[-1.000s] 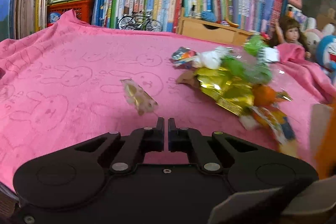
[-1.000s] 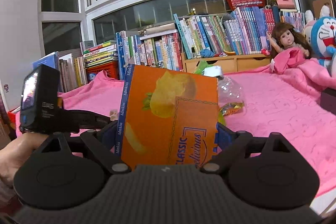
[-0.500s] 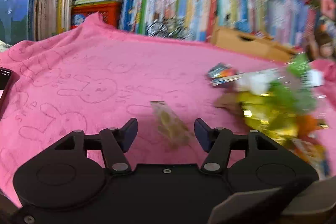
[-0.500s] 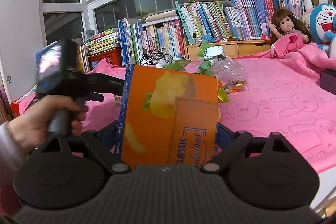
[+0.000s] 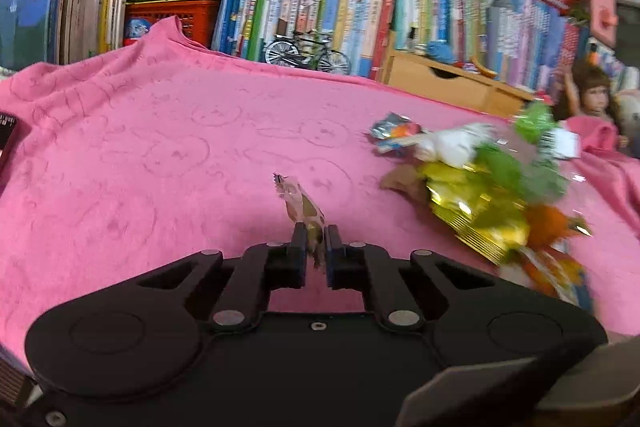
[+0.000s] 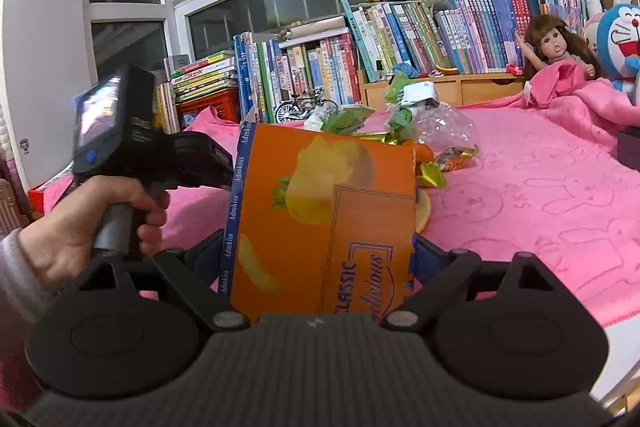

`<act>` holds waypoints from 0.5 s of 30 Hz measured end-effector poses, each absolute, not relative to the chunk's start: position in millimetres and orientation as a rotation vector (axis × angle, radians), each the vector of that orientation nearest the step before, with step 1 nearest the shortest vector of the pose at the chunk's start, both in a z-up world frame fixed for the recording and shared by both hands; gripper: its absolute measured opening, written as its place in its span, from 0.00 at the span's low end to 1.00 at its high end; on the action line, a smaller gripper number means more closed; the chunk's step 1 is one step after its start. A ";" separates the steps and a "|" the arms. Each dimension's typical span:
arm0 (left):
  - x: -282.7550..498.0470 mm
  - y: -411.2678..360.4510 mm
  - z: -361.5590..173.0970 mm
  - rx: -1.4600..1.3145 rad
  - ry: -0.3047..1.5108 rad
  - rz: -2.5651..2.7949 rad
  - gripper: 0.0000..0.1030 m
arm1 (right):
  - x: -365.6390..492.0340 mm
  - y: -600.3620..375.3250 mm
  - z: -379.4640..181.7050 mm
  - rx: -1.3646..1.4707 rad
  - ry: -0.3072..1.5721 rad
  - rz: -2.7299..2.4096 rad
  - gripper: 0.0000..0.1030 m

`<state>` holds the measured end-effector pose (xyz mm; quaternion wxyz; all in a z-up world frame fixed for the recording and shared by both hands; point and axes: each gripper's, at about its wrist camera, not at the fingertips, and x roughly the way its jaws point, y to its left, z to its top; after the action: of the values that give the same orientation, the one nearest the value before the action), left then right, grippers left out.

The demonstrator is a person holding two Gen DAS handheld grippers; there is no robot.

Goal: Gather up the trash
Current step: 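Lower both tools past the table edge into the bin and open them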

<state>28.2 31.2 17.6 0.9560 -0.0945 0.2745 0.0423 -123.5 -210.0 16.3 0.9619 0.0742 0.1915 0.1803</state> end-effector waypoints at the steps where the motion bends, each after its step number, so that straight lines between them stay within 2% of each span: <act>1: 17.3 30.4 19.1 -0.196 0.554 0.073 0.08 | -125.9 -209.7 15.1 0.158 0.395 0.372 0.88; 8: -69.8 17.3 15.9 -0.191 0.588 -0.037 0.08 | -150.0 -204.8 2.2 0.156 0.454 0.396 0.88; 15: -120.6 6.8 -0.4 -0.120 0.741 -0.098 0.08 | -161.4 -207.9 -17.1 0.200 0.544 0.407 0.88</act>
<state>-120.6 6.8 -0.4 0.9292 -0.0584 0.3617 -0.0477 -161.4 -207.9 -17.1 0.9380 0.0979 0.2663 0.1993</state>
